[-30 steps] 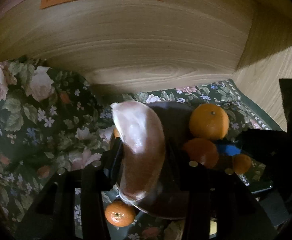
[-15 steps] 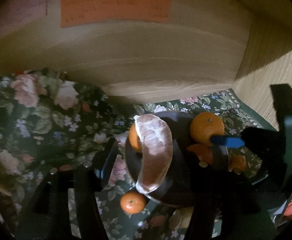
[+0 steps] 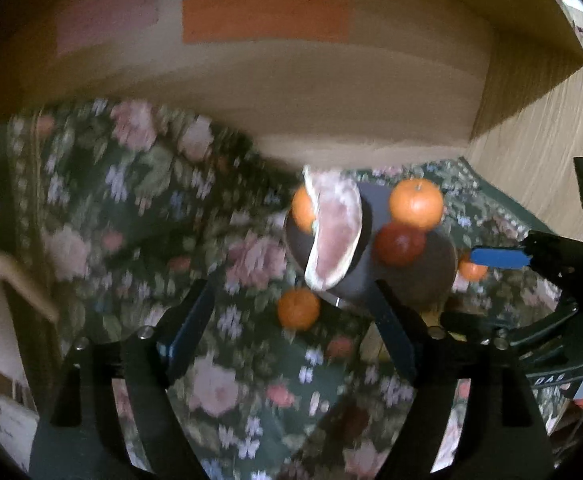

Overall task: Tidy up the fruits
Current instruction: 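Lift both tools away from the plate, then grasp the yellow cylindrical fruit with the right tool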

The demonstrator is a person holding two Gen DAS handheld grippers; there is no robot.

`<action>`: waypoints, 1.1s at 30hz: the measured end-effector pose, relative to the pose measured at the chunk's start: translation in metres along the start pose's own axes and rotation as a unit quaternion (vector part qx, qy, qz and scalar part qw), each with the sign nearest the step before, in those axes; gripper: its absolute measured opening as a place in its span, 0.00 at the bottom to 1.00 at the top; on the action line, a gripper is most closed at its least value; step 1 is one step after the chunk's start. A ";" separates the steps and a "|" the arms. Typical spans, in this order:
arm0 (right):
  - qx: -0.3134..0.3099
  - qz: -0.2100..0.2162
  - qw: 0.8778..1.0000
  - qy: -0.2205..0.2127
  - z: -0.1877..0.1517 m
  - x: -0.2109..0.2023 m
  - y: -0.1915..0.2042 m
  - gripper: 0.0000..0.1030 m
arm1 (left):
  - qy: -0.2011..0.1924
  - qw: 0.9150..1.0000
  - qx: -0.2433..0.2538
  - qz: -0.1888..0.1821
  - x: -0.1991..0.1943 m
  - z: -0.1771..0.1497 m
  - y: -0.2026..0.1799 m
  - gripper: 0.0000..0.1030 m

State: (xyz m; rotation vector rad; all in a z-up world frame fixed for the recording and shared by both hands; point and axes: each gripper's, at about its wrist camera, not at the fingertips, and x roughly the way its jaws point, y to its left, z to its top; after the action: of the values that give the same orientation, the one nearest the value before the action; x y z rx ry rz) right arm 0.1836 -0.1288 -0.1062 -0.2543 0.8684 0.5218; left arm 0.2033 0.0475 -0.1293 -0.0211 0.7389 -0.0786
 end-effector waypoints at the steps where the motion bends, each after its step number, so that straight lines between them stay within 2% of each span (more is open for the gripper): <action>1: 0.002 0.002 1.000 0.004 -0.005 0.001 0.001 0.73 | 0.006 1.000 -0.001 -0.001 0.001 -0.005 0.002 0.77; 5: 0.011 0.010 1.000 0.025 -0.021 0.007 0.000 0.73 | 0.035 0.999 -0.011 -0.003 0.006 -0.028 0.007 0.77; 8: 0.017 0.004 0.999 0.033 -0.028 0.011 -0.001 0.73 | 0.055 0.998 -0.017 -0.018 0.008 -0.044 0.009 0.77; 12: 0.034 0.016 0.999 0.039 -0.032 0.019 0.000 0.72 | 0.063 0.998 -0.015 -0.023 0.008 -0.059 0.006 0.77; 13: 0.034 0.015 0.998 0.040 -0.033 0.019 0.000 0.67 | 0.062 0.998 -0.014 -0.023 0.007 -0.061 0.005 0.77; 17: 0.024 0.001 0.999 0.031 -0.033 0.015 0.007 0.60 | 0.054 0.998 -0.011 -0.027 0.000 -0.064 -0.001 0.77; 18: 0.023 0.001 0.999 0.028 -0.035 0.013 0.008 0.55 | 0.052 0.998 -0.007 -0.027 -0.003 -0.066 -0.004 0.77; 23: 0.027 0.009 0.999 0.018 -0.044 -0.001 0.013 0.44 | 0.053 0.998 0.010 -0.033 -0.006 -0.075 -0.018 0.76; 26: 0.024 0.014 0.999 0.016 -0.049 -0.009 0.021 0.37 | 0.058 0.998 0.010 -0.038 -0.005 -0.080 -0.021 0.67; 29: 0.020 0.021 0.999 0.017 -0.056 -0.017 0.030 0.34 | 0.055 0.998 0.013 -0.035 -0.003 -0.084 -0.022 0.65; 32: 0.007 0.026 0.999 0.020 -0.060 -0.021 0.038 0.32 | 0.056 0.998 0.020 -0.038 -0.001 -0.083 -0.026 0.55; 33: 0.001 0.023 1.000 0.019 -0.060 -0.022 0.040 0.32 | 0.056 0.997 0.023 -0.041 -0.001 -0.083 -0.027 0.48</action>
State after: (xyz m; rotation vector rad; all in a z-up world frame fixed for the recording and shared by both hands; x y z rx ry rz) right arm 0.1112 -0.1278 -0.1264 -0.2431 0.9126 0.5599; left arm 0.1455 0.0210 -0.1886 -0.0040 0.8476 -0.1764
